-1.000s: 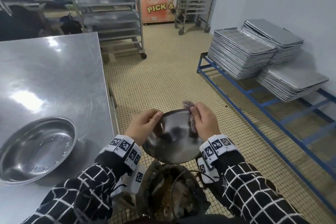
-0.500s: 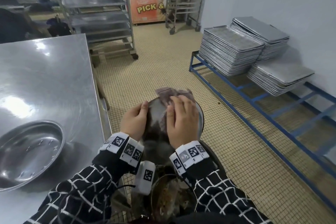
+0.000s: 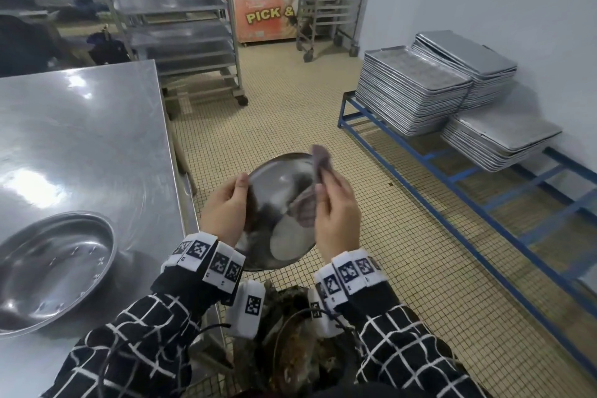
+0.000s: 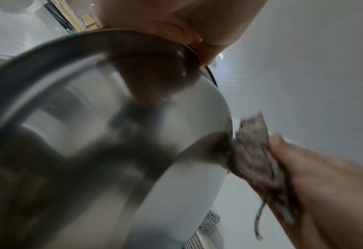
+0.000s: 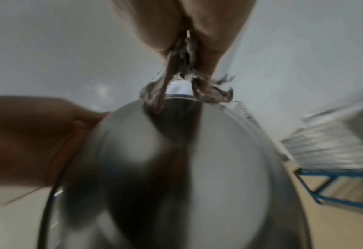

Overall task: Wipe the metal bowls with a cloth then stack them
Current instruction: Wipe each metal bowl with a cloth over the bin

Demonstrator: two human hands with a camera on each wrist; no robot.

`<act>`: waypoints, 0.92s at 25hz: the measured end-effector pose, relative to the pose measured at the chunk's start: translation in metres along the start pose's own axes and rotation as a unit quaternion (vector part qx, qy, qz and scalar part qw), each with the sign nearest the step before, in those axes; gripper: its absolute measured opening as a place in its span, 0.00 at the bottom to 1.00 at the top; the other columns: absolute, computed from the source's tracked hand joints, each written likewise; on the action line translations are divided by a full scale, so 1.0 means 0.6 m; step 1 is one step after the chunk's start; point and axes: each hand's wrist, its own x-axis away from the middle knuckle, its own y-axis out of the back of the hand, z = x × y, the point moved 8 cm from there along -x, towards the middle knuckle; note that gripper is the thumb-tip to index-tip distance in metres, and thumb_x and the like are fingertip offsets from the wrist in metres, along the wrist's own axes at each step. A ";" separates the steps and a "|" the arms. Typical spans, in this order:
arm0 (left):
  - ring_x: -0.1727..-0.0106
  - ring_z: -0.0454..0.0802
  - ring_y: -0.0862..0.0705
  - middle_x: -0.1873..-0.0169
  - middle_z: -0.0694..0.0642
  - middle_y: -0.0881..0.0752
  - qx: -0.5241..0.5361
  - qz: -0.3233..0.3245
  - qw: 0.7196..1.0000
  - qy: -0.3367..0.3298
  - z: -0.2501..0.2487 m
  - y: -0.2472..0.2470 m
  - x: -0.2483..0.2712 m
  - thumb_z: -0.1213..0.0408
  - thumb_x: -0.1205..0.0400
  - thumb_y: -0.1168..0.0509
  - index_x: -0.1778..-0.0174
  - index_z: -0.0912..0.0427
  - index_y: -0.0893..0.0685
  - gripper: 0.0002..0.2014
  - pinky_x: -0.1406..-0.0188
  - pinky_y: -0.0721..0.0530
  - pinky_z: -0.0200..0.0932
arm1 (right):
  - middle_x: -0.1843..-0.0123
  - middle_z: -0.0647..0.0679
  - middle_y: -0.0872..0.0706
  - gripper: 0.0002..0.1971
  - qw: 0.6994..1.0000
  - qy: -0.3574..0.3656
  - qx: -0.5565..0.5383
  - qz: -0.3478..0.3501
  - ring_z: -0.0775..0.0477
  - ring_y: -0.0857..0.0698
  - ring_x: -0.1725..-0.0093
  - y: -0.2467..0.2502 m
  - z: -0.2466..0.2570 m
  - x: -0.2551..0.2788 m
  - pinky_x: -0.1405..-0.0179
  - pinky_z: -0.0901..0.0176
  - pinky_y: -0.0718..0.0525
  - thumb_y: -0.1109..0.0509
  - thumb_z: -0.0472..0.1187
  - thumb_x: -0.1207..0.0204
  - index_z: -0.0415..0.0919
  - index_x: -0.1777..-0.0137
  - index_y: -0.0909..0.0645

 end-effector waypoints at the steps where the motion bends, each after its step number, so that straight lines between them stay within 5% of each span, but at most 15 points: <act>1: 0.59 0.51 0.17 0.66 0.52 0.14 -0.005 0.006 1.000 -0.006 -0.006 -0.005 0.005 0.48 0.14 0.44 0.63 0.53 0.16 0.19 0.46 0.18 0.55 | 0.29 0.45 0.23 0.20 0.997 0.058 0.038 0.029 0.53 0.26 0.30 -0.023 0.029 0.003 0.28 0.59 0.29 0.44 0.47 0.16 0.39 0.29 0.24; 3: 0.60 0.53 0.16 0.65 0.55 0.13 0.005 0.011 1.000 -0.015 -0.018 -0.011 0.010 0.49 0.14 0.44 0.63 0.54 0.16 0.19 0.47 0.17 0.57 | 0.24 0.45 0.28 0.25 0.978 0.119 0.161 0.062 0.47 0.33 0.23 -0.060 0.053 0.016 0.21 0.47 0.39 0.51 0.54 0.15 0.43 0.25 0.28; 4: 0.59 0.55 0.16 0.65 0.56 0.13 0.012 0.013 1.000 -0.018 -0.020 -0.012 0.011 0.49 0.15 0.43 0.63 0.54 0.16 0.19 0.48 0.16 0.58 | 0.22 0.45 0.30 0.27 0.977 0.091 0.184 0.059 0.44 0.37 0.21 -0.066 0.038 0.013 0.21 0.44 0.41 0.56 0.56 0.16 0.45 0.23 0.31; 7: 0.58 0.55 0.17 0.67 0.53 0.15 0.026 0.005 0.999 -0.020 -0.015 0.001 0.004 0.47 0.15 0.43 0.65 0.52 0.15 0.19 0.49 0.18 0.55 | 0.23 0.43 0.30 0.29 0.984 -0.168 0.033 0.042 0.39 0.30 0.24 -0.041 -0.056 0.003 0.27 0.40 0.29 0.60 0.60 0.17 0.52 0.20 0.39; 8: 0.60 0.55 0.18 0.68 0.52 0.16 0.038 0.001 0.999 -0.020 -0.012 0.008 0.000 0.45 0.16 0.42 0.67 0.53 0.16 0.20 0.49 0.18 0.56 | 0.27 0.41 0.26 0.28 0.954 -0.290 -0.045 0.057 0.36 0.26 0.29 -0.040 -0.098 0.008 0.30 0.39 0.25 0.59 0.60 0.17 0.52 0.22 0.36; 10: 0.63 0.55 0.20 0.71 0.56 0.18 0.063 0.007 0.998 -0.023 -0.011 0.014 -0.004 0.40 0.19 0.41 0.69 0.60 0.18 0.25 0.50 0.19 0.58 | 0.37 0.37 0.20 0.33 0.831 -0.498 -0.235 0.085 0.31 0.22 0.35 -0.045 -0.147 0.037 0.34 0.35 0.23 0.56 0.66 0.19 0.44 0.26 0.28; 12: 0.64 0.55 0.22 0.71 0.60 0.20 0.070 0.028 0.996 -0.042 -0.013 0.012 -0.004 0.36 0.22 0.42 0.67 0.69 0.20 0.33 0.48 0.21 0.57 | 0.38 0.33 0.21 0.34 0.715 -0.565 -0.404 0.077 0.26 0.24 0.35 -0.045 -0.141 0.048 0.34 0.28 0.25 0.51 0.69 0.21 0.41 0.33 0.26; 14: 0.61 0.53 0.24 0.70 0.52 0.21 0.058 0.051 0.993 -0.094 -0.019 0.010 -0.005 0.37 0.22 0.40 0.75 0.60 0.19 0.29 0.46 0.25 0.56 | 0.30 0.36 0.23 0.29 0.669 -0.557 -0.490 0.049 0.31 0.22 0.36 -0.029 -0.122 0.036 0.35 0.33 0.24 0.43 0.61 0.20 0.44 0.25 0.30; 15: 0.58 0.52 0.24 0.68 0.45 0.21 0.057 0.062 0.990 -0.115 -0.023 0.009 -0.005 0.40 0.23 0.39 0.78 0.54 0.19 0.25 0.45 0.25 0.56 | 0.31 0.38 0.22 0.27 0.669 -0.542 -0.505 0.052 0.35 0.19 0.43 -0.018 -0.111 0.025 0.41 0.37 0.21 0.41 0.53 0.20 0.43 0.23 0.31; 17: 0.50 0.49 0.25 0.57 0.39 0.24 0.088 0.072 0.985 -0.126 -0.025 0.008 -0.012 0.47 0.24 0.36 0.75 0.46 0.17 0.14 0.49 0.21 0.48 | 0.43 0.35 0.17 0.20 0.717 -0.513 -0.463 0.092 0.37 0.16 0.53 0.002 -0.097 0.006 0.57 0.44 0.15 0.39 0.36 0.23 0.41 0.30 0.25; 19: 0.45 0.47 0.21 0.45 0.43 0.27 0.119 0.061 0.982 -0.131 -0.033 0.009 -0.016 0.58 0.23 0.34 0.60 0.38 0.17 0.07 0.52 0.17 0.37 | 0.53 0.37 0.17 0.12 0.765 -0.498 -0.392 0.110 0.41 0.15 0.59 0.015 -0.098 0.000 0.64 0.51 0.14 0.39 0.28 0.27 0.32 0.44 0.22; 21: 0.48 0.42 0.16 0.43 0.47 0.24 0.135 0.062 0.984 -0.100 -0.028 0.007 -0.023 0.70 0.20 0.36 0.38 0.44 0.28 0.19 0.53 0.16 0.35 | 0.59 0.40 0.17 0.07 0.806 -0.473 -0.343 0.095 0.44 0.16 0.60 0.022 -0.107 -0.003 0.62 0.54 0.15 0.38 0.27 0.27 0.30 0.50 0.22; 23: 0.57 0.46 0.12 0.52 0.51 0.15 0.179 0.112 0.977 0.023 -0.003 -0.009 -0.029 0.70 0.18 0.38 0.29 0.59 0.32 0.21 0.57 0.15 0.41 | 0.54 0.39 0.15 0.08 0.836 -0.445 -0.309 0.089 0.41 0.14 0.54 0.021 -0.111 -0.005 0.50 0.48 0.13 0.36 0.30 0.26 0.33 0.47 0.22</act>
